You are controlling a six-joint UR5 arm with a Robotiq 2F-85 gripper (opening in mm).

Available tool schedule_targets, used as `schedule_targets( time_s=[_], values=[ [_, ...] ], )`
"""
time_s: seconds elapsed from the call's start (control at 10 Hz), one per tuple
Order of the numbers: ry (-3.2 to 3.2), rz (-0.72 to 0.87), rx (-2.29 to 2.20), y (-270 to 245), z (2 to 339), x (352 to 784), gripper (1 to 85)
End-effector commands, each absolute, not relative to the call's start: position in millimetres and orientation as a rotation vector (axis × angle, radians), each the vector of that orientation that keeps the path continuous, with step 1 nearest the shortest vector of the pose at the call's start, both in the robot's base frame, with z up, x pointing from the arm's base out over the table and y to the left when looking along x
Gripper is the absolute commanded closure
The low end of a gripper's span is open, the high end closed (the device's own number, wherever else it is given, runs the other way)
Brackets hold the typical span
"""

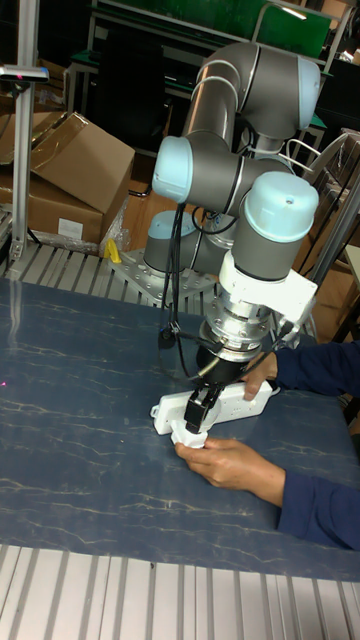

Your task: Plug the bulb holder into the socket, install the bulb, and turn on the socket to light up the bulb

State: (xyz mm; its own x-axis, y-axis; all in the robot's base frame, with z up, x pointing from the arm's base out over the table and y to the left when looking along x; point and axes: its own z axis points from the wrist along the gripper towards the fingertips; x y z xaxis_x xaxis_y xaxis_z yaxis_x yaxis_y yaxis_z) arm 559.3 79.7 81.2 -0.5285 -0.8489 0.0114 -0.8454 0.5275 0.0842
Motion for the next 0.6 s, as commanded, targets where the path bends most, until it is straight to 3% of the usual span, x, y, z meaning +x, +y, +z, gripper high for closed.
schedule_targets(
  time_s=[0.0, 0.5],
  values=[
    [-2.791, -0.135, 1.288, 85.6, 82.6, 554.6, 84.7],
    [-2.883, -0.186, 0.974, 94.3, 82.6, 546.4, 84.7]
  ],
)
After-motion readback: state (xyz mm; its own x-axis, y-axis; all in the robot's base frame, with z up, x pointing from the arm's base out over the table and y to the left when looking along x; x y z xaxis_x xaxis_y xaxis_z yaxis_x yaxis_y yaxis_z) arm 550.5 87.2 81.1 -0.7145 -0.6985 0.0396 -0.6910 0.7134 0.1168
